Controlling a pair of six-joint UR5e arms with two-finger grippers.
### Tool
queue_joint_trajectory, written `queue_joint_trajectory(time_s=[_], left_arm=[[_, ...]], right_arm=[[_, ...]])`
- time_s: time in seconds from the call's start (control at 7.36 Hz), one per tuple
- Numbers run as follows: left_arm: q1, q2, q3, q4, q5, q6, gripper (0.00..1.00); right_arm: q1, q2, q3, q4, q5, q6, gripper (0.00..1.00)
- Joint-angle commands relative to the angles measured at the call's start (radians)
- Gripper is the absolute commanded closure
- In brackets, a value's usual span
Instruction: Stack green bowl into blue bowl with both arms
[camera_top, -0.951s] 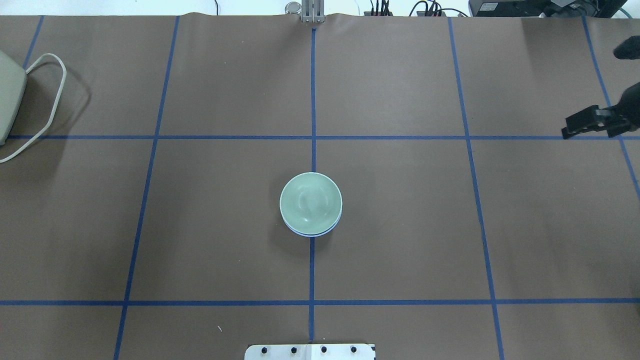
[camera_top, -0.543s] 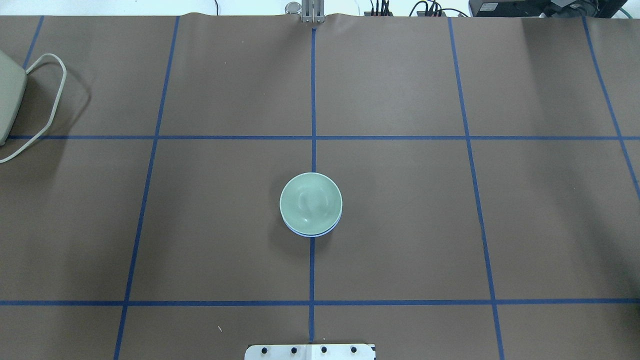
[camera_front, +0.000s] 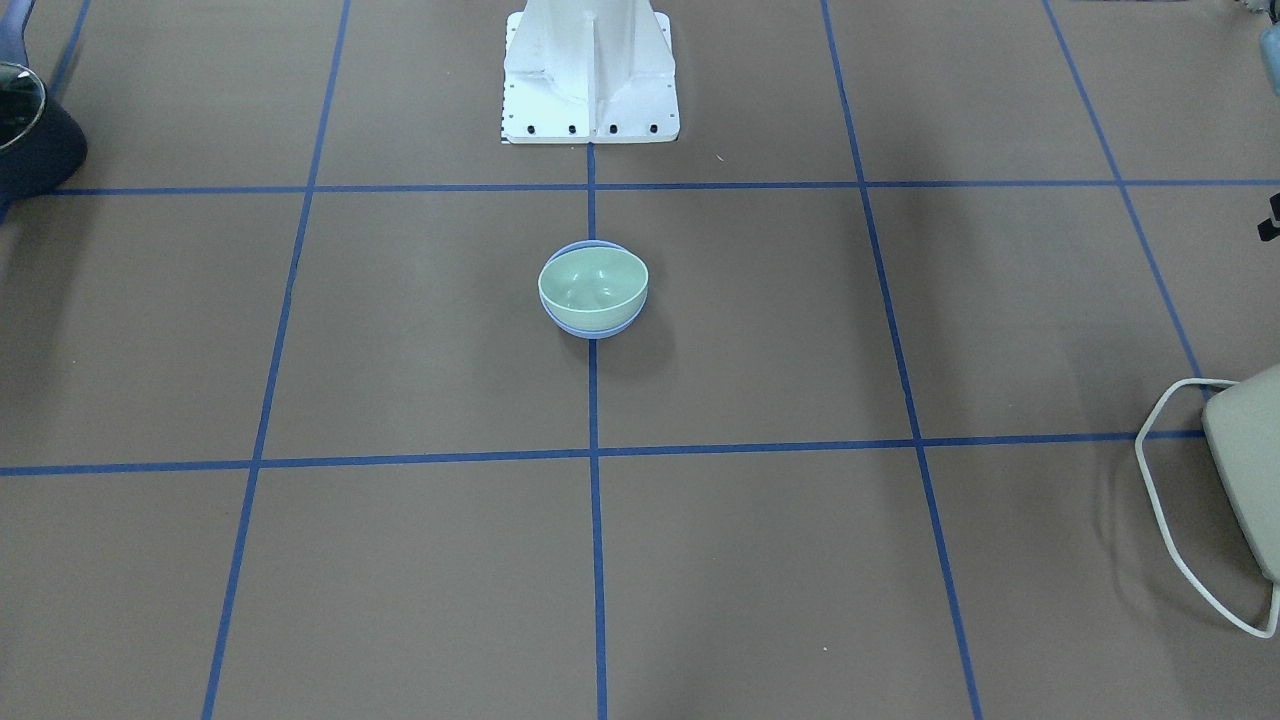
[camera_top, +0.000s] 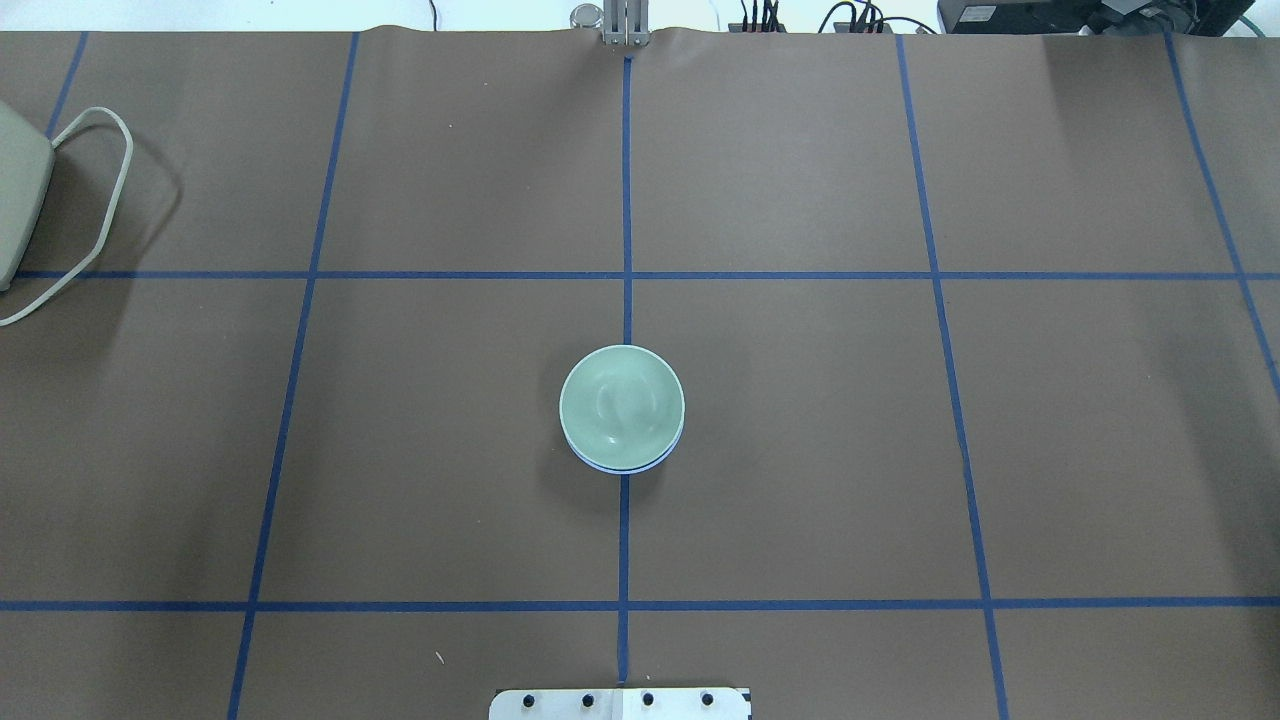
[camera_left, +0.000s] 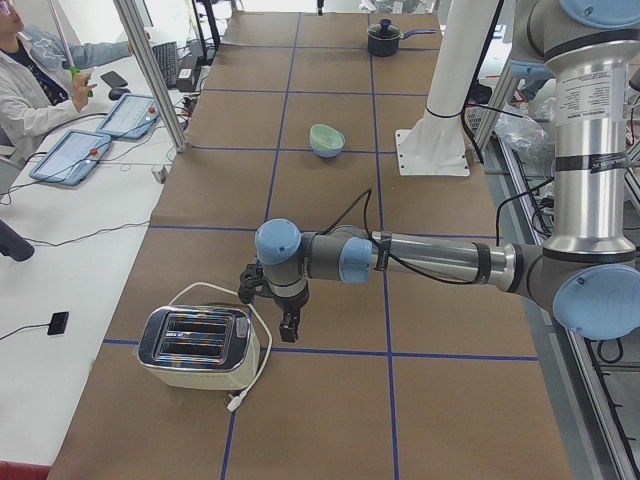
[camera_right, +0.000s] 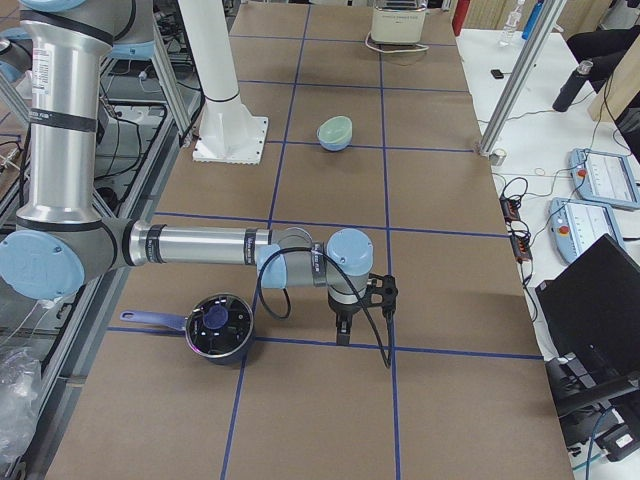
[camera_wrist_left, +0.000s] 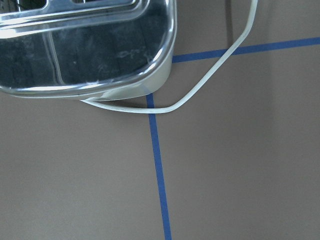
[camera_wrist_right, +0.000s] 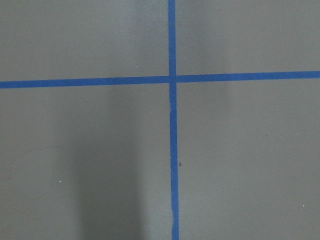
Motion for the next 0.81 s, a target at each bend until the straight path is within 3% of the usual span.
queue_joint_trajectory(time_s=[0.0, 0.68], left_arm=[[-0.002, 0.01, 0.007, 0.0, -0.001, -0.005, 0.02], [-0.002, 0.019, 0.008, -0.002, -0.044, -0.006, 0.01]], right_arm=[[0.001, -0.013, -0.002, 0.0, -0.003, -0.004, 0.0], [0.001, -0.013, 0.0, 0.003, -0.001, -0.004, 0.0]])
